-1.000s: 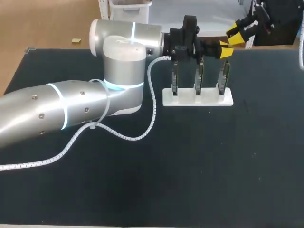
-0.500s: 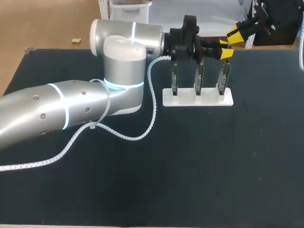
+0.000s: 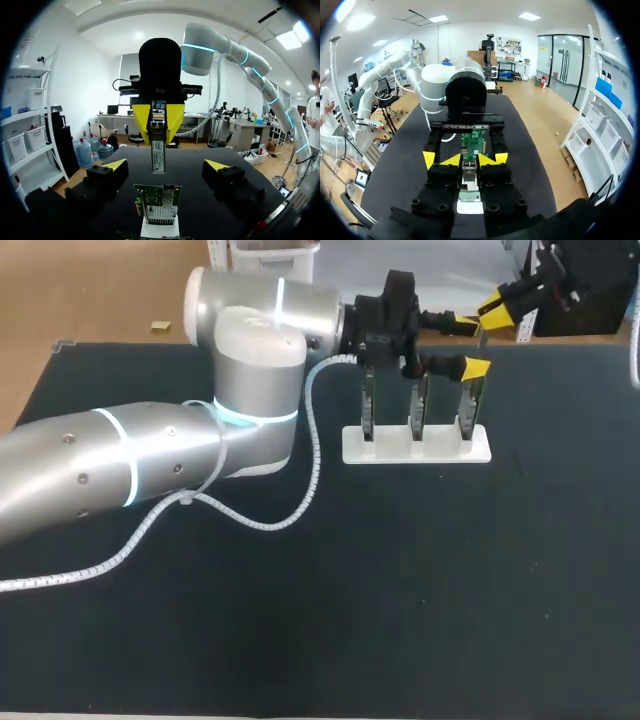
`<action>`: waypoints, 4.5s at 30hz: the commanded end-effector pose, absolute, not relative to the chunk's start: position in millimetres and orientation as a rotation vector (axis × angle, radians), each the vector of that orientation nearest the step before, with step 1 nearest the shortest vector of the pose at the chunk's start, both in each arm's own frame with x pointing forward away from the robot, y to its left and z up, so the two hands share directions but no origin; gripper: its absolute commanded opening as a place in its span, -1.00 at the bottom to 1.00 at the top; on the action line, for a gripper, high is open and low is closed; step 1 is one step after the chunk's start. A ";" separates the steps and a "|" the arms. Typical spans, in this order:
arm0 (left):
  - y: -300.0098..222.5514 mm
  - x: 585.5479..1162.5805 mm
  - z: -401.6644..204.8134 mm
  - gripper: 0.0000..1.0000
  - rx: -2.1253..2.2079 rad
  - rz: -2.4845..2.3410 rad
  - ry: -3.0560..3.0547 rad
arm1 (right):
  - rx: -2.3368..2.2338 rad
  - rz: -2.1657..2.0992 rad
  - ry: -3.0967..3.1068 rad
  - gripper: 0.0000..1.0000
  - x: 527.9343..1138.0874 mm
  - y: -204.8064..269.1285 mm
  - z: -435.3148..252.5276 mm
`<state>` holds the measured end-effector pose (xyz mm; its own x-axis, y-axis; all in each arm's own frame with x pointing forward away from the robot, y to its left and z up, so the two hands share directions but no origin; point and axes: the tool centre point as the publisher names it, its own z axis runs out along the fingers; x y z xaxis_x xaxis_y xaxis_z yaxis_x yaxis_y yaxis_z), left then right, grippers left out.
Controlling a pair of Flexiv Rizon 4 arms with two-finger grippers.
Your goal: Pick up the optical module with the left hand, and insert it into the network port with the right hand.
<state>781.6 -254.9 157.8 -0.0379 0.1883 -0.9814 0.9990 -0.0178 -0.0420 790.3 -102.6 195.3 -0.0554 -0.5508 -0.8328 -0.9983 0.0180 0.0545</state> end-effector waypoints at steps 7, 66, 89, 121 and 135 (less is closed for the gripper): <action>-240.0 771.6 158.0 1.00 1.382 -1.106 1.459 | -1.591 0.909 1.670 -1.00 787.1 -104.4 196.1; -234.3 762.2 123.4 1.00 1.637 -1.017 1.626 | -1.584 0.921 1.657 -1.00 789.7 -103.9 193.4; -235.0 758.1 120.8 1.00 1.671 -0.996 1.619 | -1.589 0.905 1.657 -1.00 787.7 -105.6 194.0; -235.0 758.1 120.8 1.00 1.671 -0.996 1.619 | -1.631 0.879 1.665 -1.00 780.6 -102.9 182.1; -235.0 758.1 120.8 1.00 1.671 -0.996 1.619 | -1.632 0.877 1.684 -1.00 782.4 -100.1 172.4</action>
<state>755.9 -234.0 120.4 -0.0261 0.5392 -0.8418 0.9944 -0.0719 -0.0769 782.7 -100.9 174.0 -0.0370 -0.5828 -0.8118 -0.9992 0.0100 0.0383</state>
